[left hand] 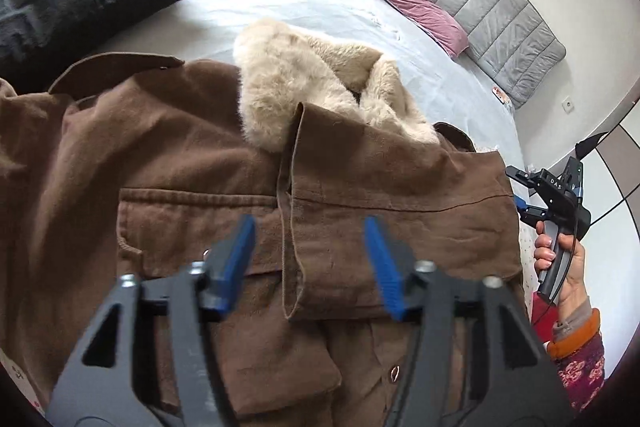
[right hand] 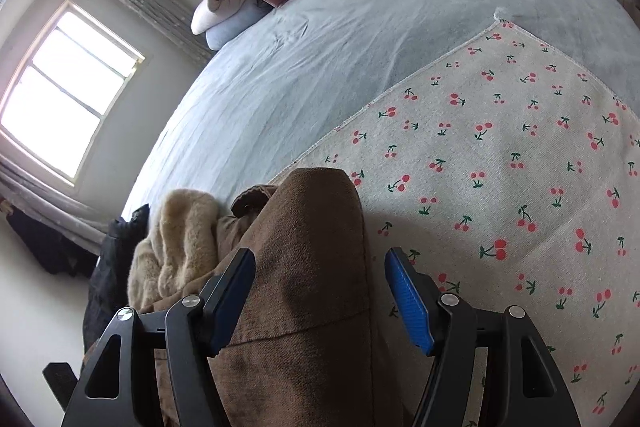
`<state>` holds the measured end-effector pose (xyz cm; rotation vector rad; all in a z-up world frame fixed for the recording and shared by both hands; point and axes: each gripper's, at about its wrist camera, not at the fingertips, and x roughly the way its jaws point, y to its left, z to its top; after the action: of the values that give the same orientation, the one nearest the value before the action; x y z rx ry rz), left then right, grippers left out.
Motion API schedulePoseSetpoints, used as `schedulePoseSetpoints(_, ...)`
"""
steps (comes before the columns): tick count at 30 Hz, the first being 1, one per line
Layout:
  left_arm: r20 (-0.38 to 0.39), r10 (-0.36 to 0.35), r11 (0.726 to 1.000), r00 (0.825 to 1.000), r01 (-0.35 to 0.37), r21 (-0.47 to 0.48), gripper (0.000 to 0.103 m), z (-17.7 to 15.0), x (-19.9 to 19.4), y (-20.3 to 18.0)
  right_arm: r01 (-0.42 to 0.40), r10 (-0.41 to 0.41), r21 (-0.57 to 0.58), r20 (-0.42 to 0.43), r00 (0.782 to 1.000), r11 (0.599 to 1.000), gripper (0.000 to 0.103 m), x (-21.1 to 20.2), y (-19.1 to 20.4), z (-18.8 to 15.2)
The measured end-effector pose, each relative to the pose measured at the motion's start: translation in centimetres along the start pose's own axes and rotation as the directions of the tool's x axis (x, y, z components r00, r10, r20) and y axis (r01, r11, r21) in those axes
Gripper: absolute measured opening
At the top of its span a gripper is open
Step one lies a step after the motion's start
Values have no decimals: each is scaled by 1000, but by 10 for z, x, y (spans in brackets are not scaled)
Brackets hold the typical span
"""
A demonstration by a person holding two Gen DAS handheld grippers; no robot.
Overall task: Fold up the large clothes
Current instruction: 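Press the folded sleeve flat with the left tool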
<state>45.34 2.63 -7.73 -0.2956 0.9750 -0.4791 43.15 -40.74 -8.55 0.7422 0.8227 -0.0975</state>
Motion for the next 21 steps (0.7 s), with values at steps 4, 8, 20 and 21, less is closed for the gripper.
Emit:
schedulePoseSetpoints(4, -18, 13, 1000, 1000, -12, 27, 70, 19, 32, -1, 9, -9, 19, 0, 1000, 1000, 68, 11, -1, 0)
schedulePoseSetpoints(8, -32, 21, 1000, 999, -20, 22, 56, 36, 58, 1, 13, -13, 26, -6, 1000, 1000, 68, 18, -1, -1)
schedulePoseSetpoints(20, -7, -135, 990, 991, 135, -51, 8, 32, 46, 5, -50, 51, 42, -10, 999, 998, 47, 27, -8, -3)
schedulePoseSetpoints(21, 27, -180, 981, 983, 181, -63, 7, 30, 31, -1, -71, 71, 68, -3, 997, 995, 47, 27, -11, -1)
